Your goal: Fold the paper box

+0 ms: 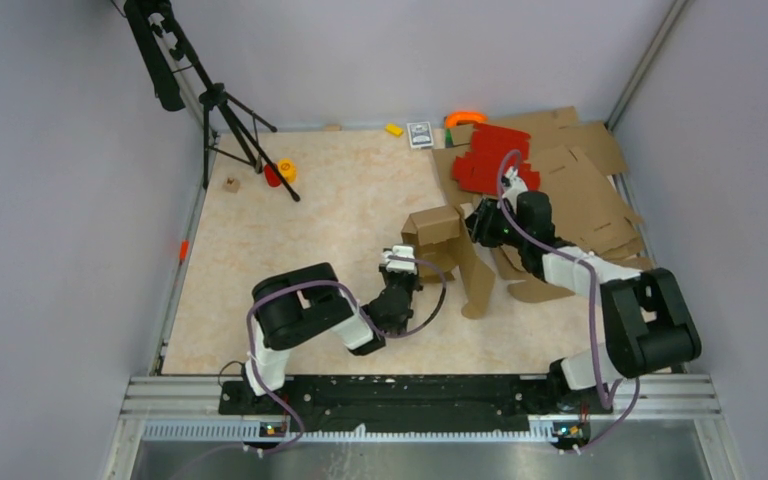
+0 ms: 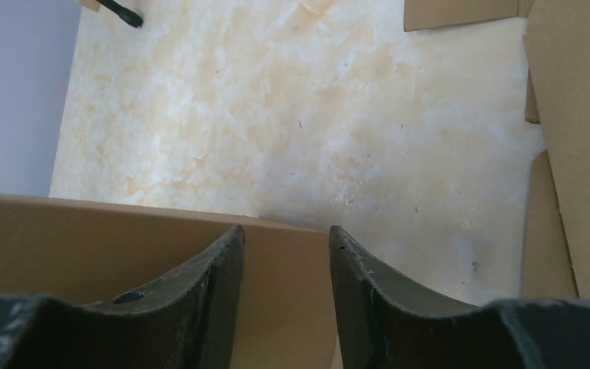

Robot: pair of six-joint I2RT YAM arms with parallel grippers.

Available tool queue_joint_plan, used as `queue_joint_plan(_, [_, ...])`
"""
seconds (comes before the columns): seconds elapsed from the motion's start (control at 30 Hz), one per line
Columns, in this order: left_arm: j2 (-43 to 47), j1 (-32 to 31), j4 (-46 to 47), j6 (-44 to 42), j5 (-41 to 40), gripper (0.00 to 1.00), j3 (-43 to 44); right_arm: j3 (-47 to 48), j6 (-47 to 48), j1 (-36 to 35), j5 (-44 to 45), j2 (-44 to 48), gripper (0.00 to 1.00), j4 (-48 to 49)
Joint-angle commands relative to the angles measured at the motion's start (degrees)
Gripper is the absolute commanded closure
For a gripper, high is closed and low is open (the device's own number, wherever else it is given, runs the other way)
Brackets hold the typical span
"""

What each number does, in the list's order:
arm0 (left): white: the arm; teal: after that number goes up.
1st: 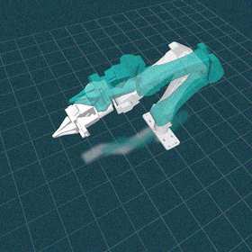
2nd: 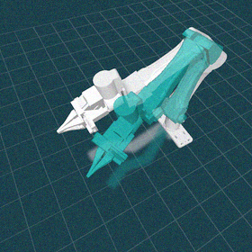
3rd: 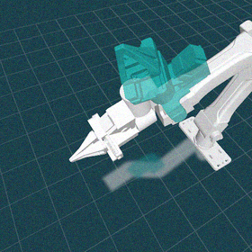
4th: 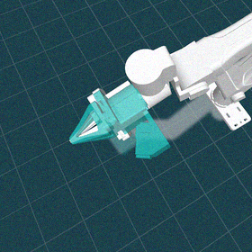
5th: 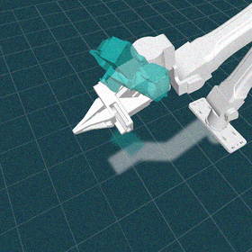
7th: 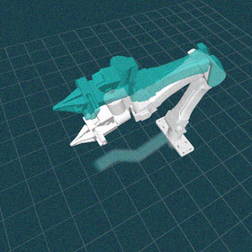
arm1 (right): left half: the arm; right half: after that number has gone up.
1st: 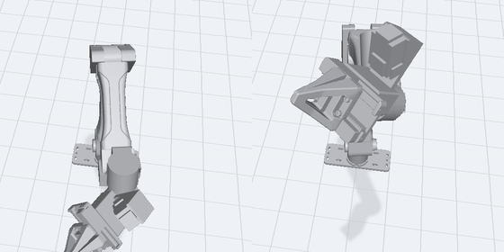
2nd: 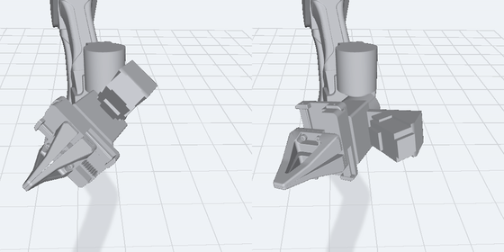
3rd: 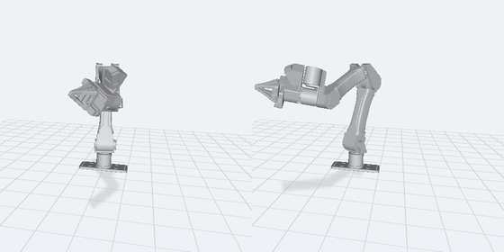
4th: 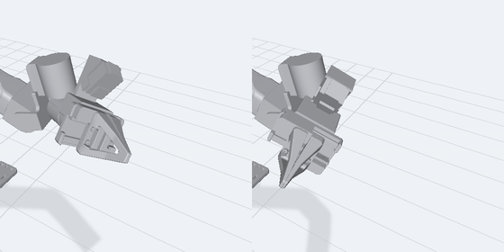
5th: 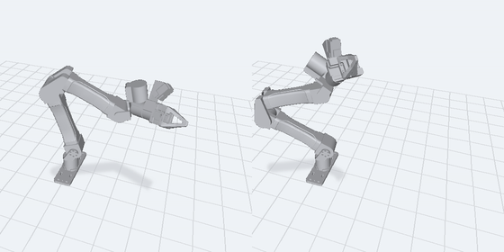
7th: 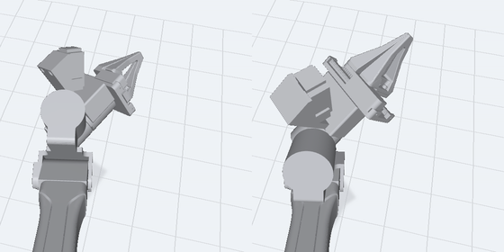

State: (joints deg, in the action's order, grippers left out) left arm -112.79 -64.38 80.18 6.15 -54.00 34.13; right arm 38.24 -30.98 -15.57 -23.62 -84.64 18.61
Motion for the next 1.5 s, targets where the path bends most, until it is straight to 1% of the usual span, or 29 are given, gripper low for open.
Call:
queue_joint_plan(0.0, [-0.7, -0.5, 4.0, -1.8, -0.8, 1.00, 1.2, -2.4, 1.1, 1.1, 0.4, 6.5, 0.54, -1.6])
queue_joint_plan(0.1, [-0.9, -0.6, 4.6, -2.1, -0.8, 1.00, 1.1, -3.3, 1.3, 2.7, 0.3, 11.0, 0.50, -3.3])
queue_joint_plan(0.33, [-1.2, -0.7, 5.1, -2.6, -0.6, 1.00, 1.1, -2.3, 2.9, 3.1, -0.8, 20.4, 0.30, -7.5])
queue_joint_plan(0.43, [-1.3, -0.7, 5.1, -2.8, -0.3, 1.00, 1.0, -1.2, 3.0, 3.1, -1.8, 22.4, 0.25, -9.3])
queue_joint_plan(0.6, [-1.6, -0.9, 6.0, -3.8, -0.2, 1.00, 1.0, 2.3, 0.8, 3.1, -3.2, 21.1, 0.21, -11.4])
queue_joint_plan(0.77, [-2.0, -1.2, 6.9, -4.9, -0.2, 1.00, 1.1, 5.0, -4.3, 5.1, -3.8, 17.4, 0.20, -10.9])
queue_joint_plan(0.93, [-2.3, -1.5, 7.7, -5.7, -0.1, 1.00, 1.2, 6.1, -11.1, 7.1, -8.8, 13.4, 0.20, -4.7])
queue_joint_plan(1.03, [-2.6, -1.5, 8.0, -6.8, -0.3, 1.00, 1.2, 7.0, -13.9, 8.0, -10.3, 11.7, 0.20, -2.7])
queue_joint_plan(1.23, [-2.7, -1.6, 8.2, -7.4, -0.5, 1.00, 1.2, 7.0, -16.3, 12.5, -10.0, 10.9, 0.20, -0.4])
queue_joint_plan(1.33, [-2.8, -1.6, 8.3, -7.5, -0.5, 1.00, 1.2, 8.2, -16.3, 13.2, -10.7, 9.6, 0.21, 0.4])
queue_joint_plan(1.47, [-2.9, -1.6, 8.3, -7.6, -0.3, 1.00, 1.3, 10.8, -16.7, 13.1, -16.1, 6.0, 0.20, 1.9])
